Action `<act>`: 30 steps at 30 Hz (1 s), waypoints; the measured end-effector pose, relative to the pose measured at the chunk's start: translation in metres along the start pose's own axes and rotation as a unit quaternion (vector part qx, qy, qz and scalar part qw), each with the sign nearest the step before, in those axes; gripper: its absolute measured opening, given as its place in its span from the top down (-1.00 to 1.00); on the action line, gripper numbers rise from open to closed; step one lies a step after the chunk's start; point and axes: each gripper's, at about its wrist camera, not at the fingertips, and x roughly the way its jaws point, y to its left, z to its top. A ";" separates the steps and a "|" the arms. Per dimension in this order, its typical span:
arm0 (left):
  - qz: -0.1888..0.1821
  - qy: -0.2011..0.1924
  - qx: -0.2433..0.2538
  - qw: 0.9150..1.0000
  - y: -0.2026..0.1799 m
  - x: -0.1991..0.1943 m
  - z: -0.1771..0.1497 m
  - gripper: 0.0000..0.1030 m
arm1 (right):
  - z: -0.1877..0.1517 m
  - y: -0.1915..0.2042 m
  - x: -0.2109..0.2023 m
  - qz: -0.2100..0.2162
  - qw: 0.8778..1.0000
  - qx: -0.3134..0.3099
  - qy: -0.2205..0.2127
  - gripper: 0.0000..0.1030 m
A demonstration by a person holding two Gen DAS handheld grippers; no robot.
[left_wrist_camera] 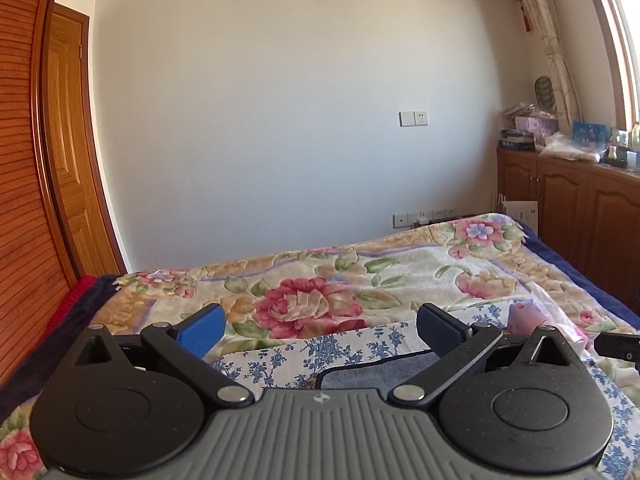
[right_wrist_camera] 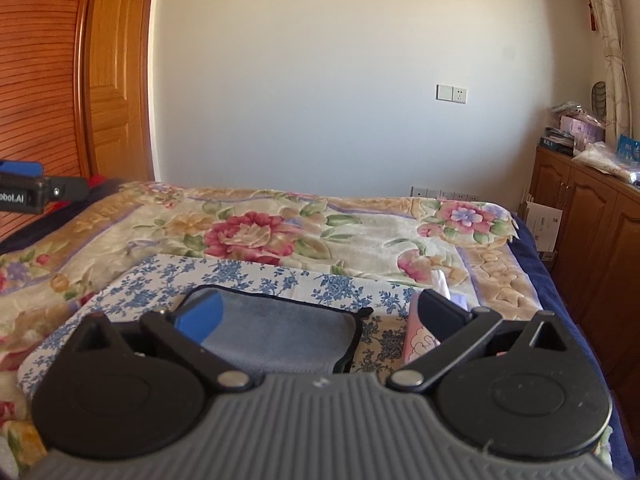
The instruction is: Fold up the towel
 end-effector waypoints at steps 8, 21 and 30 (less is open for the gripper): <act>-0.005 -0.011 0.005 1.000 -0.002 -0.039 -0.005 -1.00 | -0.008 0.002 -0.026 0.005 1.000 0.005 -0.006 -1.00; 0.005 -0.005 -0.003 1.000 0.002 -0.069 -0.021 -1.00 | -0.024 0.005 -0.054 -0.001 1.000 0.006 -0.005 -1.00; 0.017 -0.003 -0.007 1.000 0.002 -0.099 -0.046 -1.00 | -0.045 0.010 -0.069 -0.005 1.000 0.006 0.002 -1.00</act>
